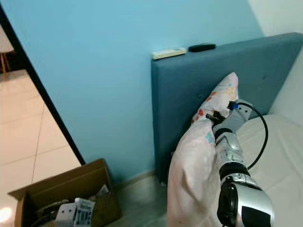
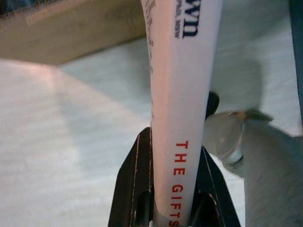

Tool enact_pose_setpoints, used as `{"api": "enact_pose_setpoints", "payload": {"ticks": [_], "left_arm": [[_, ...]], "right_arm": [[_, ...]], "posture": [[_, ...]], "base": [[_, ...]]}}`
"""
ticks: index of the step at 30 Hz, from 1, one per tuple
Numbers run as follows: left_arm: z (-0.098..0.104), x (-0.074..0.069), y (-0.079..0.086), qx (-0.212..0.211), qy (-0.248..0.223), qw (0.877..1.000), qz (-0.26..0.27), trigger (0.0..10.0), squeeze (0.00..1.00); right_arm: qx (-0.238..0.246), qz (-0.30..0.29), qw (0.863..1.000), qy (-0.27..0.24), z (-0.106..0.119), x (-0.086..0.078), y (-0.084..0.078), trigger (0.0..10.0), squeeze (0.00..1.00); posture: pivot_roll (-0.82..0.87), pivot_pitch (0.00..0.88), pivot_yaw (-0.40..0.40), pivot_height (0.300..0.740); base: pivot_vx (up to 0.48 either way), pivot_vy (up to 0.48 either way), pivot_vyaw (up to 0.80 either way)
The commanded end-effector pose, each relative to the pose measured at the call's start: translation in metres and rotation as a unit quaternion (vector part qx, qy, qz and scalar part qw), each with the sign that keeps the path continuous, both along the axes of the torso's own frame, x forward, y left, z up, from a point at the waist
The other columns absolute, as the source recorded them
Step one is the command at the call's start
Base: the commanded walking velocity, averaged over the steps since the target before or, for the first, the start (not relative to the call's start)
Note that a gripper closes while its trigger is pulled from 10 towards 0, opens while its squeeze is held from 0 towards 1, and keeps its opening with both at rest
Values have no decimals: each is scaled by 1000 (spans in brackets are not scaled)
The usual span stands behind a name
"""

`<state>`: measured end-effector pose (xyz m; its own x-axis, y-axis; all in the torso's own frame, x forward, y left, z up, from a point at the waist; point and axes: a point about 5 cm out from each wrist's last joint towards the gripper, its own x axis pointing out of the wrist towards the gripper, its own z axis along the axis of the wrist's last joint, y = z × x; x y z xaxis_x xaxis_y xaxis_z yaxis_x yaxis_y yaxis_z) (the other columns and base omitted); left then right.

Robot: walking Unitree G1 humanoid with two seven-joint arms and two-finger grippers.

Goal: Clean up the room

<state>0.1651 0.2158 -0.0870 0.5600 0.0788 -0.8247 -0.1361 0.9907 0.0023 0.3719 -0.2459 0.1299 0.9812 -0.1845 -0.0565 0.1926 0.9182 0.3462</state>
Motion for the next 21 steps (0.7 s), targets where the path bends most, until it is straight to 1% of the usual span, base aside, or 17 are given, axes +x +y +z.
{"api": "enact_pose_setpoints", "payload": {"ticks": [1, 5, 9, 15, 18, 21], "left_arm": [[-1, 0, -2, 1, 3, 1000, -4, 10000, 0], [0, 0, -2, -2, -1, 1000, 6, 10000, 0], [0, 1, -3, -6, -2, 1000, -1, 10000, 0], [-1, 1, -4, -2, 1, 1000, -7, 10000, 0], [0, 2, -3, 0, -4, 1000, 11, 10000, 0], [1, 3, -3, 0, -5, 1000, 13, 10000, 0]], "right_arm": [[-11, -18, 999, -37, 17, 3, -9, 10000, 0], [-12, -21, 999, -35, 17, 3, -10, 10000, 0], [-14, -21, 999, -34, 18, 4, -8, 10000, 0], [-15, -22, 999, -34, 19, 4, -8, 10000, 0], [-16, -22, 999, -34, 19, 4, -7, 10000, 0], [-15, -22, 999, -34, 18, 4, -7, 10000, 0]], "posture": [[8, 0, -29, 708], [7, 0, -35, 708], [7, 0, -37, 708], [5, 0, -37, 708], [3, 0, -35, 708], [3, 0, -34, 708]], "base": [[0, 0, 0], [0, 0, 0], [0, 0, 0], [0, -458, 0], [0, 0, 0], [0, 0, 0]]}}
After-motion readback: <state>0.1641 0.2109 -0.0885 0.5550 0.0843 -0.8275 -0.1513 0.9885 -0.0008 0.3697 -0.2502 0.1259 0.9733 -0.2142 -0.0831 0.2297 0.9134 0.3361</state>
